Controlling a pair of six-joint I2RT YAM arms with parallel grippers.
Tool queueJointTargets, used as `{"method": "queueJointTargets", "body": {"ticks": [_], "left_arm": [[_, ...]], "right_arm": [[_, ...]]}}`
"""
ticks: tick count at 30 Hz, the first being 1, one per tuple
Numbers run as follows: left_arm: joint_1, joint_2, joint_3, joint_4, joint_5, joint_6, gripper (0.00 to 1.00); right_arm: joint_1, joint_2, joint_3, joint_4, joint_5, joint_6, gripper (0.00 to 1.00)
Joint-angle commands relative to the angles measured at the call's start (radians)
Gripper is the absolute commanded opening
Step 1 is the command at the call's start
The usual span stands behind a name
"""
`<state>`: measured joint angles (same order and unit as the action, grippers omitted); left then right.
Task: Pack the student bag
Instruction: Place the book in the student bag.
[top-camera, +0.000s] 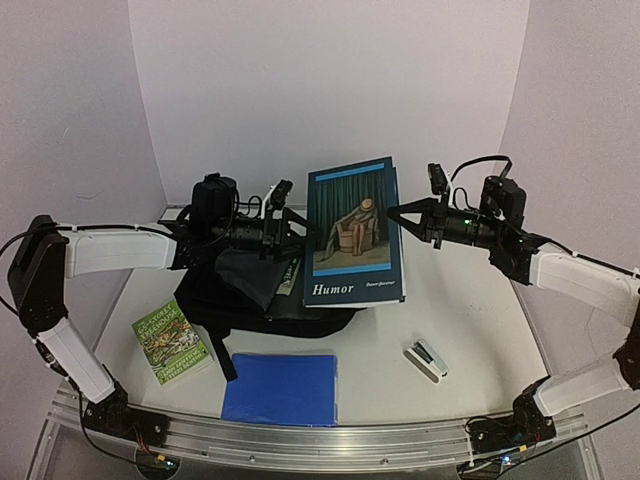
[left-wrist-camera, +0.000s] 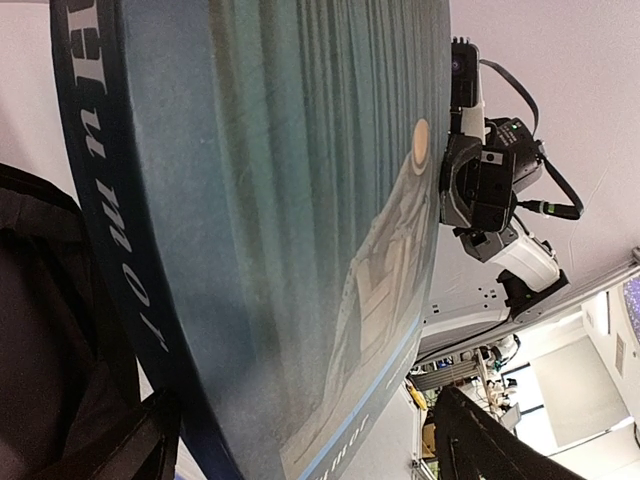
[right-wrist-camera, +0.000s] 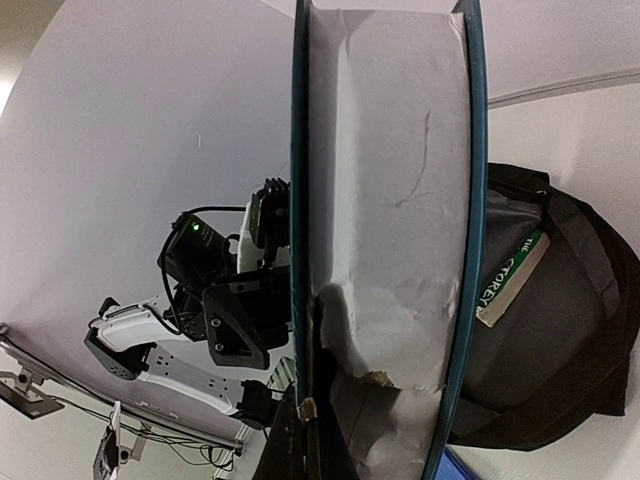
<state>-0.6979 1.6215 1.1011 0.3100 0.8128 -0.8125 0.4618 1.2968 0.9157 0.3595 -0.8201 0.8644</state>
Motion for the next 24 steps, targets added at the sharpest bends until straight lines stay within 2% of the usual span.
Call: {"method": "queueJointTargets", "body": {"ticks": [1, 12, 17, 20, 24], "left_arm": [[-0.014, 0.013, 0.035, 0.075, 0.042, -0.019, 0.88], [-0.014, -0.020, 0.052, -0.166, -0.109, 0.092, 0.94], [-0.014, -0.007, 0.053, -0.118, -0.071, 0.070, 0.94], [-0.014, -0.002, 0.042, -0.036, -0.014, 0.035, 0.89], [-0.014, -0.011, 0.028, 0.043, 0.036, 0.007, 0.77]], "right_arm": [[0.014, -0.010, 0.048, 0.120, -0.030, 0.013, 0.00], [0.014, -0.011, 0.048, 0.120, -0.030, 0.006, 0.00], [0.014, -0.006, 0.048, 0.128, -0.037, 0.006, 0.00], [0.014, 0.000, 0.045, 0.127, -0.037, 0.000, 0.00], [0.015, 0.012, 0.036, 0.129, -0.033, -0.001, 0.00]]}}
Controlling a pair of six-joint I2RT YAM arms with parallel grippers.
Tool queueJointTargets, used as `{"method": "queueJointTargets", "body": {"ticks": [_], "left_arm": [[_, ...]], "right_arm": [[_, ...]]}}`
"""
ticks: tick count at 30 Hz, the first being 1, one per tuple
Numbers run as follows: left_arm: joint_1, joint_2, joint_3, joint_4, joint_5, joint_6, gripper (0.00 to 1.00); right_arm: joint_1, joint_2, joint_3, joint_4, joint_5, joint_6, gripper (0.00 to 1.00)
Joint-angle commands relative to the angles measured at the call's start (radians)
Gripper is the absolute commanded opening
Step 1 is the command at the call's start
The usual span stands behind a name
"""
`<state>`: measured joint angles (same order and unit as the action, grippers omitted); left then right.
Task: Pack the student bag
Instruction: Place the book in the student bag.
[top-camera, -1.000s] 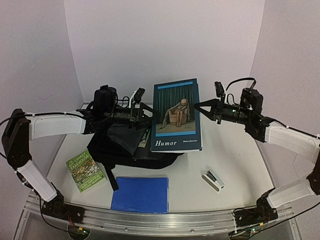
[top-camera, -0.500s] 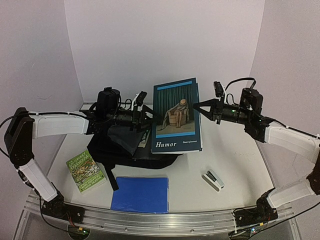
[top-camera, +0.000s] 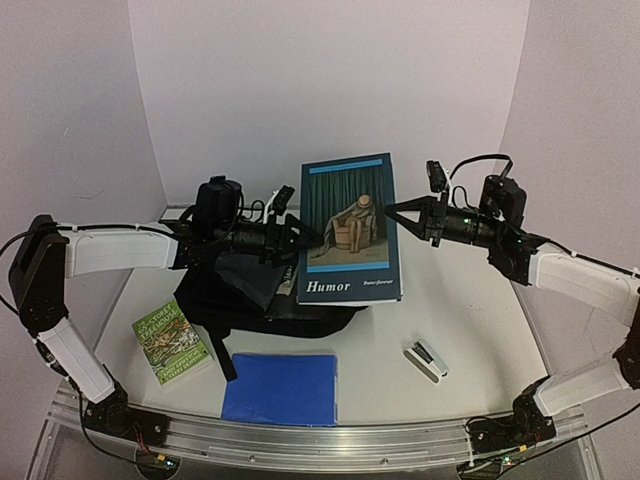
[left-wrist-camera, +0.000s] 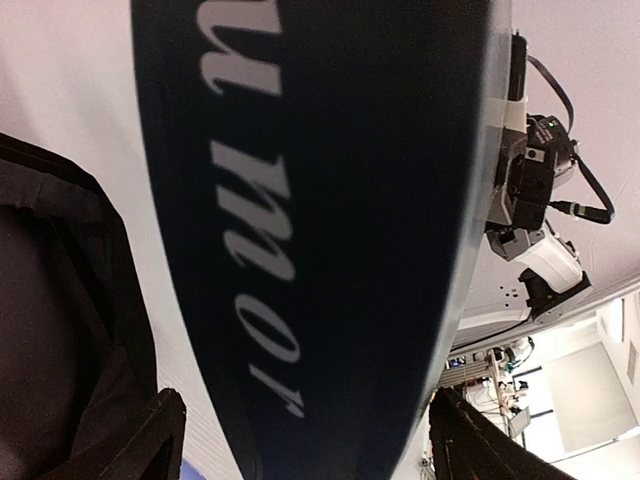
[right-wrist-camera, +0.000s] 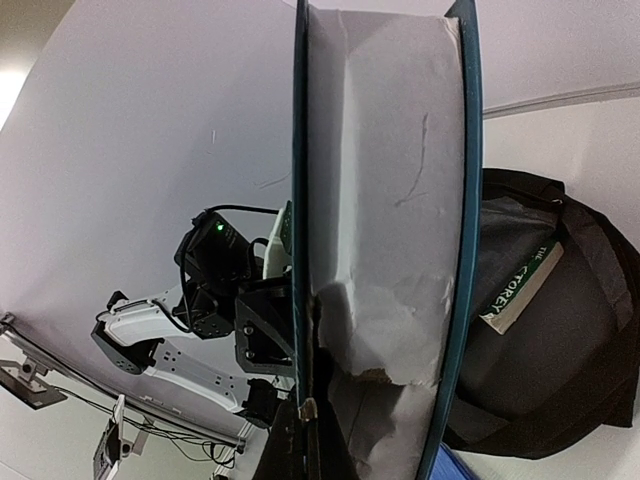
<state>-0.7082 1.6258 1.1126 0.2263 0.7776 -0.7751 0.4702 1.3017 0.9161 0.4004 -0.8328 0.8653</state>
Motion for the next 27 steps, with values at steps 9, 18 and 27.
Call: {"method": "queueJointTargets", "body": {"ticks": [9, 18, 27], "left_arm": [[-0.004, -0.038, -0.028, 0.209, 0.086, -0.071, 0.40], [-0.004, -0.076, -0.058, 0.162, 0.068, -0.047, 0.18], [-0.002, -0.164, -0.052, -0.098, 0.076, 0.105, 0.13]], "right_arm": [[0.006, 0.016, 0.030, 0.094, -0.017, 0.000, 0.00], [0.005, 0.001, -0.010, 0.085, 0.029, -0.007, 0.60], [-0.071, -0.088, -0.029, -0.117, 0.094, -0.168, 0.97]]}}
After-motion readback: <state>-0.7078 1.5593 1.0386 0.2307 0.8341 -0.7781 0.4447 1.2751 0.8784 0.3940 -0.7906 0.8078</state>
